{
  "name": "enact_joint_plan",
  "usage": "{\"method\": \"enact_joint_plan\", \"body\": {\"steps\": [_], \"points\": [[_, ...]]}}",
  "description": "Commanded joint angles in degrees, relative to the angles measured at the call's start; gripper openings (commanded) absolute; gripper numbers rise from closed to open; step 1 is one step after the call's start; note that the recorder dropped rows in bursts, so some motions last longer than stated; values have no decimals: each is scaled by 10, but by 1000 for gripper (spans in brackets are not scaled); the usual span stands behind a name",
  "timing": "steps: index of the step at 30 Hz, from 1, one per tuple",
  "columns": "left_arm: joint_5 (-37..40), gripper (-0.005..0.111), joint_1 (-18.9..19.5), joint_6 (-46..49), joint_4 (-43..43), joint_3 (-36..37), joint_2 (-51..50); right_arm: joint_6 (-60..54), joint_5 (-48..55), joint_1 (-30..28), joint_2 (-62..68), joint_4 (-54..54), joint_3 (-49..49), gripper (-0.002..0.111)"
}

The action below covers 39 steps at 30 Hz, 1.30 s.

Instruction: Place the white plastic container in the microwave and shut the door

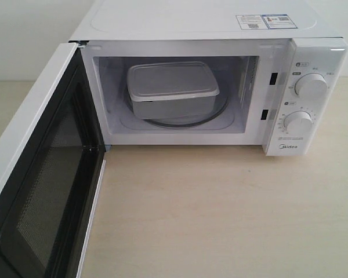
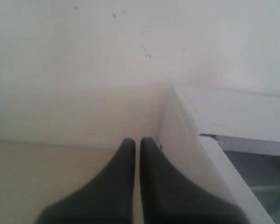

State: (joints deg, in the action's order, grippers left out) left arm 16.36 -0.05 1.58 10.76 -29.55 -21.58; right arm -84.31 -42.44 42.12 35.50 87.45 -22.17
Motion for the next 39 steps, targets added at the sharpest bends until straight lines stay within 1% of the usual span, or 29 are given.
{"method": "enact_joint_plan", "body": {"steps": [1, 5, 9, 14, 19, 20, 22, 25, 27, 33, 35, 39], "points": [[115, 4, -4, 29, 10, -73, -65, -4, 2, -4, -4, -3, -3, 0], [252, 4, -4, 66, 46, -144, -131, -4, 2, -4, -4, -3, -3, 0], [363, 4, -4, 70, 88, -187, -193, -4, 2, -4, -4, -2, -3, 0], [417, 4, -4, 77, 128, -195, -253, -21, -14, -4, -4, 14, -3, 0], [457, 4, -4, 144, 179, -195, -304, -21, -64, -4, -4, 35, -3, 0], [468, 4, -4, 175, 208, -195, -319, -20, -80, -4, -4, 37, -3, 0], [478, 4, -4, 202, 239, -195, -333, -16, -96, -4, -4, 45, -3, 0], [492, 4, -7, 216, 251, -195, -345, -16, -104, -4, -4, 53, -3, 0], [495, 4, -16, 235, 263, -195, -345, -16, -104, -4, -4, 52, -3, 0], [453, 4, -89, 242, 265, -195, -370, -16, -104, -4, -4, 52, -3, 0], [432, 4, -115, 242, 272, -195, -383, -16, -119, -4, -4, 52, -3, 0], [405, 4, -150, 242, 285, -195, -406, -7, -148, -4, -4, 57, -3, 0]]}}
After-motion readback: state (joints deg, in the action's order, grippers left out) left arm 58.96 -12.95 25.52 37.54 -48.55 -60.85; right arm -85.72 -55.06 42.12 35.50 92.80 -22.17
